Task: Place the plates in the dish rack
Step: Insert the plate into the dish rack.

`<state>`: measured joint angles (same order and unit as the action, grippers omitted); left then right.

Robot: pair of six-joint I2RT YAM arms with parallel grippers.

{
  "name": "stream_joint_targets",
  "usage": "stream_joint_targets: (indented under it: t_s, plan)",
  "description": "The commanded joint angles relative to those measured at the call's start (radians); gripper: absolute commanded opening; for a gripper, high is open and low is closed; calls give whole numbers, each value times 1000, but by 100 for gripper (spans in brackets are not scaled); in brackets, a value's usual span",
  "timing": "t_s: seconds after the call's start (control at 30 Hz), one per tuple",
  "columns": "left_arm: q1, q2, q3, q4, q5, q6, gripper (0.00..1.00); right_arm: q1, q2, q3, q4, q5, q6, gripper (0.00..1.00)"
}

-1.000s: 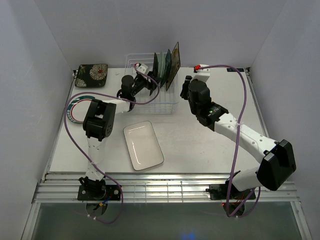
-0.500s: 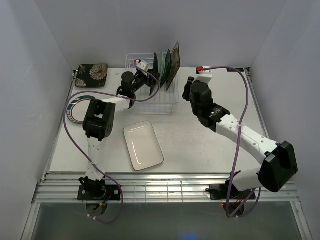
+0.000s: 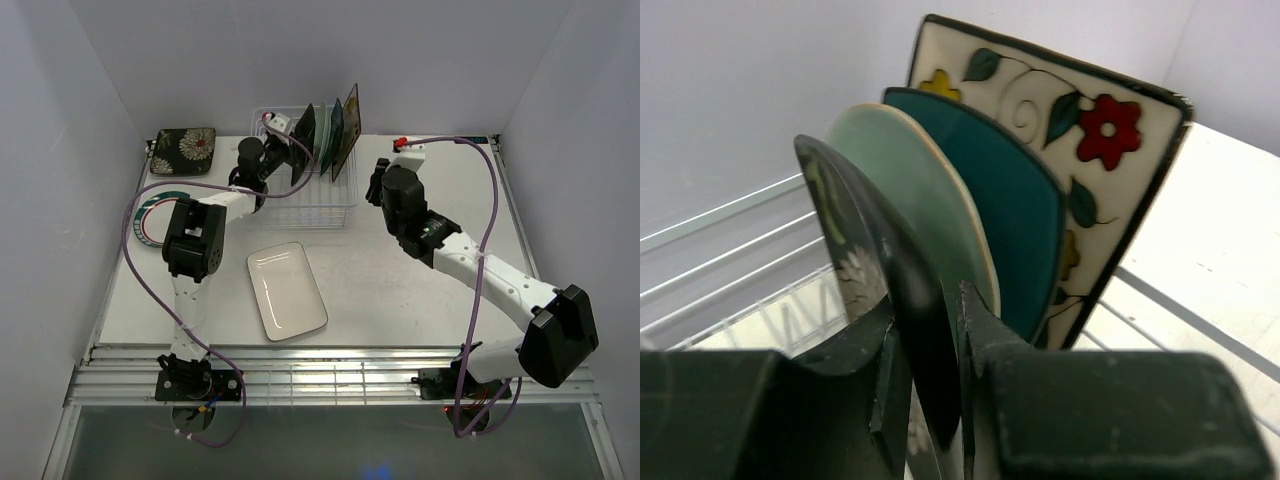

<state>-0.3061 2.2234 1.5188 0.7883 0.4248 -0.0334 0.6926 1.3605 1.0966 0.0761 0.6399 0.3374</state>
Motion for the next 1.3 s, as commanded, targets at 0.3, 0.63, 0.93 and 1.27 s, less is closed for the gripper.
stream_joint_targets:
  t_s: [0.3,0.63,0.93,1.27]
  plan:
    - [1,-119,35,18,46,21,0,-13,-67,-60,34,12,28,38]
    - [-56,-133,-92,244,-122,73,0,-18,-66,-73,34,15,35,38]
    - [-176,-96,-190,529,-279,313,0,-21,-49,-73,33,4,45,38]
    - [-177,-45,-109,519,-274,348,0,-22,-58,-73,31,-20,46,38]
